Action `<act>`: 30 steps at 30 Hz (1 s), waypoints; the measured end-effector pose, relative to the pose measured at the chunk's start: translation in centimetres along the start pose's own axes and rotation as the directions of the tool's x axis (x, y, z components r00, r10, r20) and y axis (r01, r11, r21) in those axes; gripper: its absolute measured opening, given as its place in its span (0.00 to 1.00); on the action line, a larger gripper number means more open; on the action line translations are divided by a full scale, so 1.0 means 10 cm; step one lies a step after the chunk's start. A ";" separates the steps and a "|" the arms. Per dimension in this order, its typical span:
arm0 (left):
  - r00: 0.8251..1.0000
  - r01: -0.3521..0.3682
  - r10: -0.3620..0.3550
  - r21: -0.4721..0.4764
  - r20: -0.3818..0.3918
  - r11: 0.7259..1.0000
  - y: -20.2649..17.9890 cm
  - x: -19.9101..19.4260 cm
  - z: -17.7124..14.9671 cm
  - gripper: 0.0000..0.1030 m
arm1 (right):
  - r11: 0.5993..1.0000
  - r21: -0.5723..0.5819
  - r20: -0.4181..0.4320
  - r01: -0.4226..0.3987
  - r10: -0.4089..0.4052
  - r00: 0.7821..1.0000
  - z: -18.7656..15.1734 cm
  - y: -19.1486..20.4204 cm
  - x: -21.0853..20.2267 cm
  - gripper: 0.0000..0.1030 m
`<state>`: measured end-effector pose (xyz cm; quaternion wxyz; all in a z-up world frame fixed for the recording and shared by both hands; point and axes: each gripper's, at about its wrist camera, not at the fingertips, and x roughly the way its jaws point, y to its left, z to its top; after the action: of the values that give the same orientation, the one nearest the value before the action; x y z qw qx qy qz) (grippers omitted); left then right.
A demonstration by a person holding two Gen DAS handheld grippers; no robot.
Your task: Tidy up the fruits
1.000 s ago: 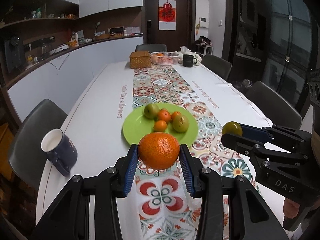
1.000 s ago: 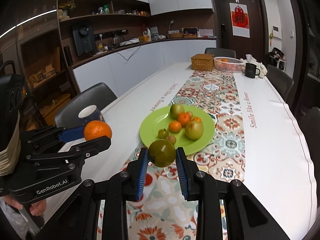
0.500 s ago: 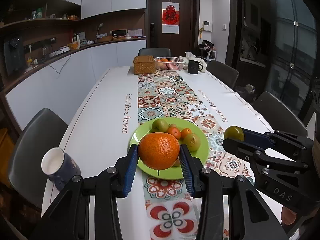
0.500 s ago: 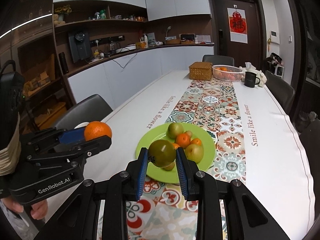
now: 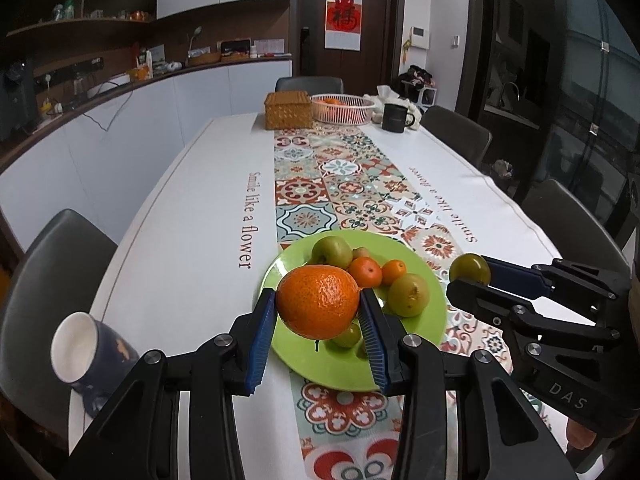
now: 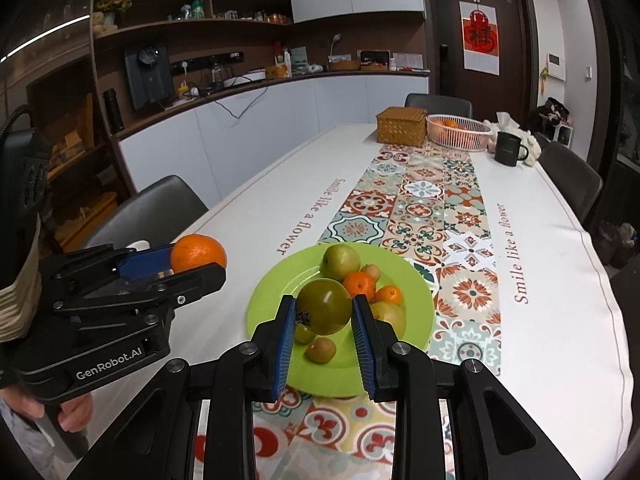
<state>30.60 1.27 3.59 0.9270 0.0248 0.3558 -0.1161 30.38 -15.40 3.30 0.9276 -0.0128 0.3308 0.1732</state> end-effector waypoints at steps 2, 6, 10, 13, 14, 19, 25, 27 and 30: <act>1.000 0.002 -0.002 0.002 -0.015 1.000 0.02 0.12 0.02 0.40 | 1.000 -0.002 -0.012 0.001 -0.001 1.000 0.01 -0.03 0.10 0.29; 0.999 0.010 -0.010 0.011 -0.040 1.000 0.07 0.35 0.02 0.40 | 1.000 0.007 -0.047 0.000 0.000 0.999 0.01 -0.09 0.32 0.29; 0.998 0.018 -0.017 0.019 -0.068 1.000 0.11 0.59 0.01 0.40 | 1.000 0.014 -0.077 -0.002 0.003 0.997 -0.01 -0.13 0.51 0.29; 0.996 0.024 -0.022 0.020 -0.090 1.000 0.14 0.73 0.00 0.40 | 1.000 0.007 -0.095 -0.006 0.007 0.995 -0.03 -0.14 0.64 0.29; 0.994 0.030 -0.027 0.024 -0.102 0.999 0.14 0.79 -0.01 0.40 | 1.000 0.005 -0.098 -0.007 0.008 0.995 -0.02 -0.14 0.67 0.29; 0.990 0.042 -0.037 0.032 -0.134 0.999 0.15 0.96 -0.02 0.40 | 1.000 -0.001 -0.116 -0.014 0.014 0.993 -0.03 -0.15 0.83 0.29; 0.992 0.032 -0.028 0.033 -0.122 0.999 0.12 0.95 -0.01 0.54 | 1.000 0.026 -0.118 -0.017 0.020 0.993 -0.03 -0.21 0.92 0.34; 0.992 0.029 -0.024 0.035 -0.121 0.999 0.12 0.89 -0.01 0.54 | 0.999 0.039 -0.109 -0.011 0.015 0.994 -0.03 -0.24 0.89 0.38; 0.994 0.014 -0.011 0.034 -0.109 0.999 0.11 0.78 -0.02 0.57 | 0.999 0.051 -0.101 -0.008 0.014 0.995 -0.04 -0.26 0.83 0.38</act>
<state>36.29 0.82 -1.81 0.9050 0.0450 0.4037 -0.1265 36.97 -15.28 -2.36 0.9086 0.0035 0.3819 0.1691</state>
